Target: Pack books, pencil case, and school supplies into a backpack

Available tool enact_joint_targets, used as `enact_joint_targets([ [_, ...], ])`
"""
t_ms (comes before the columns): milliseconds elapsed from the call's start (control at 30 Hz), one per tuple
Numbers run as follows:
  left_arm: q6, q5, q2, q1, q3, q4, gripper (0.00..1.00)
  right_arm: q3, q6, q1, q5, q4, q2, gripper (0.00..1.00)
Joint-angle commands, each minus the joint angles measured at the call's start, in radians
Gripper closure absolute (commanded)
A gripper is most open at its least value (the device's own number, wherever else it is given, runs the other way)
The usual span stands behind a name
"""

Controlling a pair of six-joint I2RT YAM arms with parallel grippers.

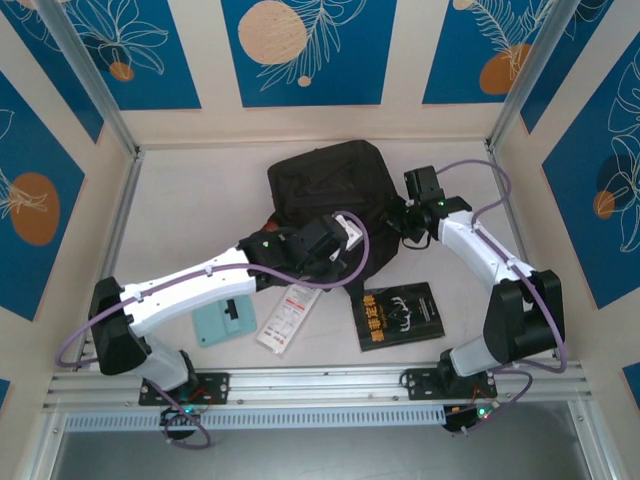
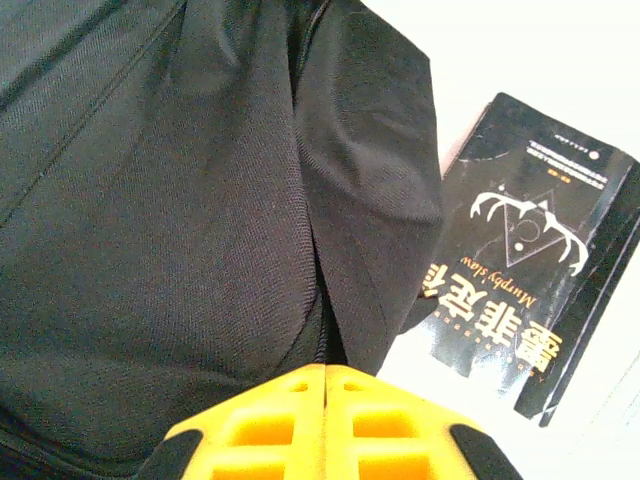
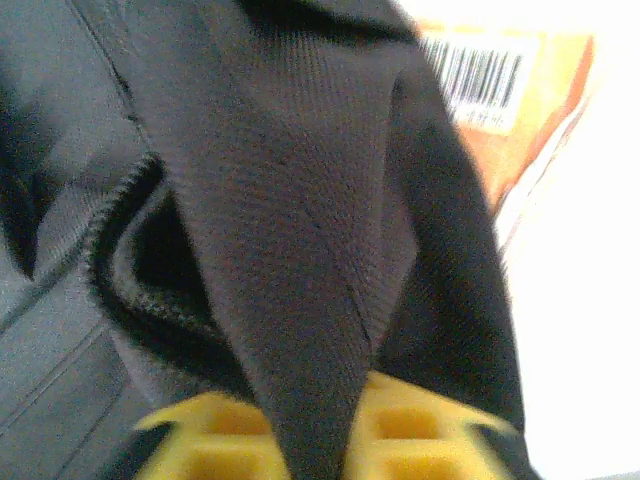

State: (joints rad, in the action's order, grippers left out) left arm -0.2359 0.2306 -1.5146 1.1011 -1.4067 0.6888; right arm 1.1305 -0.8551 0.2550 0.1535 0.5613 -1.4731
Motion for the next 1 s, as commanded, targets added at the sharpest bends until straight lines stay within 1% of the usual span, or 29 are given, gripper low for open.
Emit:
enact_joint_targets([
  [0, -0.09, 0.064, 0.011, 0.012, -0.002, -0.01, 1.0, 0.049, 0.021, -0.001, 0.16, 0.111, 0.033, 0.47],
  [67, -0.115, 0.082, -0.003, 0.011, 0.002, -0.013, 1.0, 0.026, 0.005, 0.001, 0.152, 0.13, 0.099, 0.39],
  [200, -0.146, 0.094, 0.005, 0.011, 0.025, -0.037, 1.0, -0.031, -0.061, 0.001, 0.121, 0.183, 0.235, 0.37],
  [300, -0.163, 0.093, 0.016, 0.01, 0.04, -0.05, 1.0, -0.081, -0.161, -0.005, 0.013, 0.217, 0.321, 0.37],
  [400, -0.18, 0.081, 0.022, 0.01, 0.054, -0.06, 1.0, -0.12, -0.298, 0.009, -0.105, 0.252, 0.375, 0.38],
  [500, -0.192, 0.082, 0.03, 0.01, 0.071, -0.07, 1.0, -0.155, -0.428, 0.064, -0.198, 0.251, 0.379, 0.37],
  [567, -0.195, 0.092, 0.031, 0.009, 0.077, -0.066, 1.0, -0.163, -0.492, 0.105, -0.236, 0.251, 0.364, 0.36],
  [633, -0.196, 0.094, 0.032, 0.009, 0.079, -0.063, 1.0, -0.176, -0.542, 0.14, -0.244, 0.231, 0.354, 0.35],
  [733, -0.199, 0.095, 0.033, 0.01, 0.083, -0.062, 1.0, -0.198, -0.573, 0.159, -0.271, 0.18, 0.326, 0.34],
  [833, -0.204, 0.1, 0.034, 0.01, 0.09, -0.063, 1.0, -0.178, -0.573, 0.188, -0.22, 0.198, 0.289, 0.34],
  [900, -0.205, 0.102, 0.035, 0.01, 0.094, -0.06, 1.0, -0.176, -0.577, 0.203, -0.189, 0.209, 0.266, 0.38],
  [933, -0.205, 0.102, 0.036, 0.01, 0.098, -0.06, 1.0, -0.178, -0.58, 0.206, -0.177, 0.215, 0.254, 0.42],
  [967, -0.207, 0.104, 0.035, 0.009, 0.101, -0.058, 1.0, -0.185, -0.583, 0.21, -0.163, 0.215, 0.245, 0.48],
])
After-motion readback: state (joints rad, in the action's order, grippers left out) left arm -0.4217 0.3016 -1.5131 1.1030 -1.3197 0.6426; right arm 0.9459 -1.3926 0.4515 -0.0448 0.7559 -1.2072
